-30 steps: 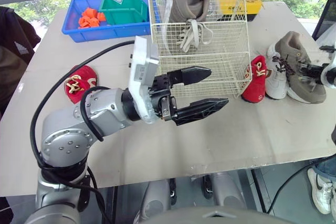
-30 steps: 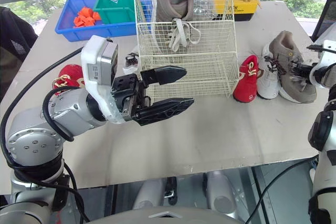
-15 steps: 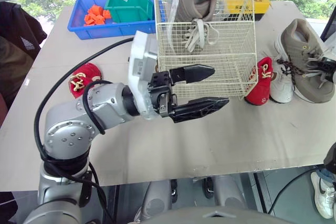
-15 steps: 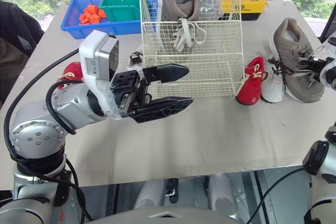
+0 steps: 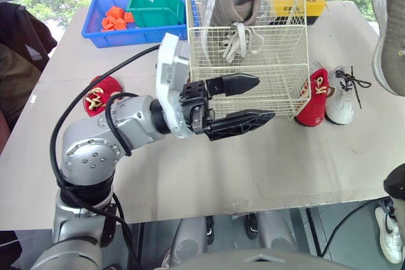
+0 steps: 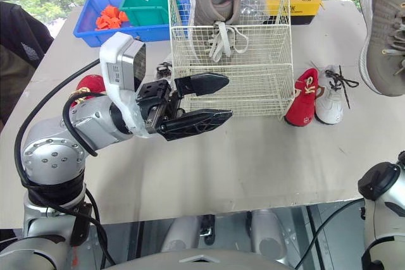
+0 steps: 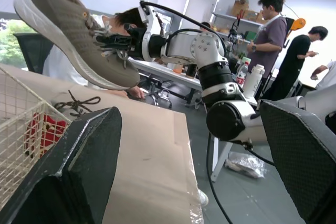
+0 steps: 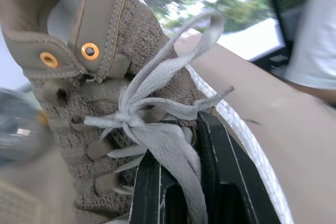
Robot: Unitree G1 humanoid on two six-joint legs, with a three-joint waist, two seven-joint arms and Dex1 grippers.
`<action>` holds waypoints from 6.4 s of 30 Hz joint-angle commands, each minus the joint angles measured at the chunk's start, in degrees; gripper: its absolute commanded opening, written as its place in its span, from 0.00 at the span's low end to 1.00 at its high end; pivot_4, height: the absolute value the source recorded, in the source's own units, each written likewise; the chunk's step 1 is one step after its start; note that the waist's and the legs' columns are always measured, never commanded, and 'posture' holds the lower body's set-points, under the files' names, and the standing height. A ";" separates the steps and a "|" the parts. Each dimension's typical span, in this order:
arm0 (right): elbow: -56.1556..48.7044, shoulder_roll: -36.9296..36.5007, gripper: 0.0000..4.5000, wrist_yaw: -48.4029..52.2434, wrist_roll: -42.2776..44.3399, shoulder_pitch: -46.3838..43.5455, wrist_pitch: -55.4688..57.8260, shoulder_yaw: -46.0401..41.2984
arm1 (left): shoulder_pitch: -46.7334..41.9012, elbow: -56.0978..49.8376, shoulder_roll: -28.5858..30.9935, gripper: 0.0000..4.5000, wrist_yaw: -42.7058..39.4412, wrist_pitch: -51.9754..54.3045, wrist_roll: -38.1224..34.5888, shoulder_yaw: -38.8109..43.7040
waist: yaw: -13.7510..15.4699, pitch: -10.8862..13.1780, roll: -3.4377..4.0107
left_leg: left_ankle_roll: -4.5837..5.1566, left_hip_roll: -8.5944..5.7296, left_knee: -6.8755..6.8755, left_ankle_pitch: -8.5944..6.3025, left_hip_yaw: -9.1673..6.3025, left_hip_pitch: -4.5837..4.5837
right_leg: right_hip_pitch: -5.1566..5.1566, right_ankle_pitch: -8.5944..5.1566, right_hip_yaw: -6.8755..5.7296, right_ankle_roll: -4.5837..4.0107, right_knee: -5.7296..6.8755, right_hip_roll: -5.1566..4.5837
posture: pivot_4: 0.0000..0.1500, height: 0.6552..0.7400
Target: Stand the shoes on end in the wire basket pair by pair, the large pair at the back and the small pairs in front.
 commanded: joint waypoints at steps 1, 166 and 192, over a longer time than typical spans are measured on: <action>-10.26 2.61 0.02 -0.23 8.42 -6.14 -0.28 0.38 | 0.31 -1.28 -0.31 1.00 1.14 -1.86 -0.06 2.40 | -0.05 0.01 0.01 | 0.00 0.01 0.00 0.00 -0.01 0.00 | -0.01 0.00 0.00 0.00 0.04 0.01 | 1.00 1.00; -38.87 -13.91 1.00 34.73 17.51 24.07 -26.52 36.47 | 18.55 6.40 -5.63 0.04 3.92 -41.92 50.30 17.25 | 1.47 -0.12 -0.47 | 0.21 0.18 0.01 -0.12 -0.56 -0.05 | 0.48 0.06 -0.88 -0.49 -0.60 -0.32 | 1.00 1.00; 6.10 -6.37 0.89 82.96 -6.59 -37.23 -11.46 82.22 | -0.86 26.17 14.88 0.04 -51.52 -66.59 49.45 2.29 | 1.32 0.12 0.02 | -0.02 0.08 0.23 0.03 -0.02 -1.05 | -0.54 0.20 -0.90 -0.26 -0.40 -0.22 | 1.00 1.00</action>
